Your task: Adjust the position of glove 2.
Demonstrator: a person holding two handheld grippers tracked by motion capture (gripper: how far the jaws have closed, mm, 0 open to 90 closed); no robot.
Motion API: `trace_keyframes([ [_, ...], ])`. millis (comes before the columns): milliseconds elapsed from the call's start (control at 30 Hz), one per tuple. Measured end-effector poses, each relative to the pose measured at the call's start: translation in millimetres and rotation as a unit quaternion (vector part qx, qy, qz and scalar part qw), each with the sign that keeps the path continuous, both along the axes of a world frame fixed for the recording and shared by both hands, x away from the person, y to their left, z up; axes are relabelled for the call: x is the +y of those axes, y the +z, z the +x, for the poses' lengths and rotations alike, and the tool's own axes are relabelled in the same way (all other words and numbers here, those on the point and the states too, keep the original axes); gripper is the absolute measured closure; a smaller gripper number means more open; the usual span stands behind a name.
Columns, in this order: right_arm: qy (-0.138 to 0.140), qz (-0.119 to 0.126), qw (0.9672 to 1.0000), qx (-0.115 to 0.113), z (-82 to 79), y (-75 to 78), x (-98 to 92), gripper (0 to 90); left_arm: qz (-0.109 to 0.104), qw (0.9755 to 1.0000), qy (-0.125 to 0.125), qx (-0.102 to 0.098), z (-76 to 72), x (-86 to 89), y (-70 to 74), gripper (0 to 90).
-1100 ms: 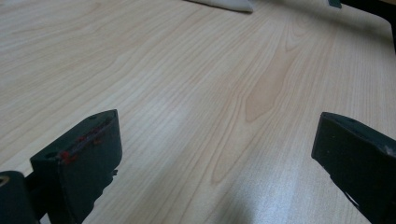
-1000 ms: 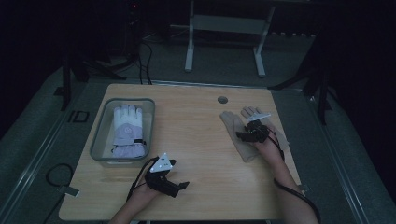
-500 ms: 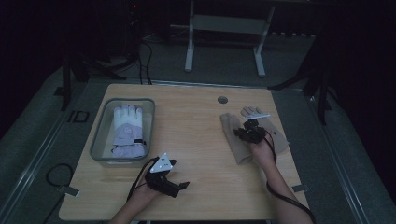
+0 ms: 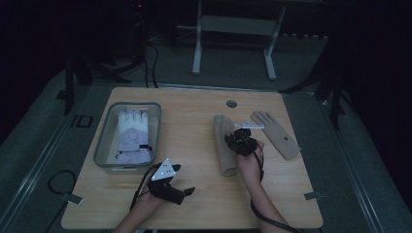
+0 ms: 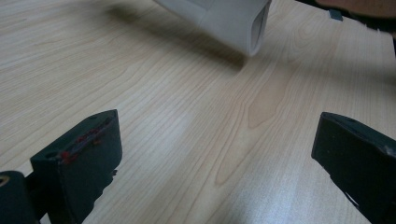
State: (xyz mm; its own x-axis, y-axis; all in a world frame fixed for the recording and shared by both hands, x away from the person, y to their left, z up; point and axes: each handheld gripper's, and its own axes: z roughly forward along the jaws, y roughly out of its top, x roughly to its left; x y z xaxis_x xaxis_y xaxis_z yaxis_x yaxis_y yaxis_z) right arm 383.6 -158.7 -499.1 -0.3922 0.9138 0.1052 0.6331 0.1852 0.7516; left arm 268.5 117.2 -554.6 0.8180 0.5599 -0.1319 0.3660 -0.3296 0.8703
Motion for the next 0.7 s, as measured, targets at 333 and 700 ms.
trace_keyframes([
  [333,-0.014,-0.005,0.9988,0.047,-0.8,-42.5,17.3,72.5,0.003,1.0,0.005,-0.005,-0.3,1.6,-0.1,1.8],
  [700,0.028,-0.036,0.9985,0.03,-8.7,-44.5,26.7,49.2,0.011,0.9999,-0.002,-0.01,-0.7,-0.4,-2.7,1.8],
])
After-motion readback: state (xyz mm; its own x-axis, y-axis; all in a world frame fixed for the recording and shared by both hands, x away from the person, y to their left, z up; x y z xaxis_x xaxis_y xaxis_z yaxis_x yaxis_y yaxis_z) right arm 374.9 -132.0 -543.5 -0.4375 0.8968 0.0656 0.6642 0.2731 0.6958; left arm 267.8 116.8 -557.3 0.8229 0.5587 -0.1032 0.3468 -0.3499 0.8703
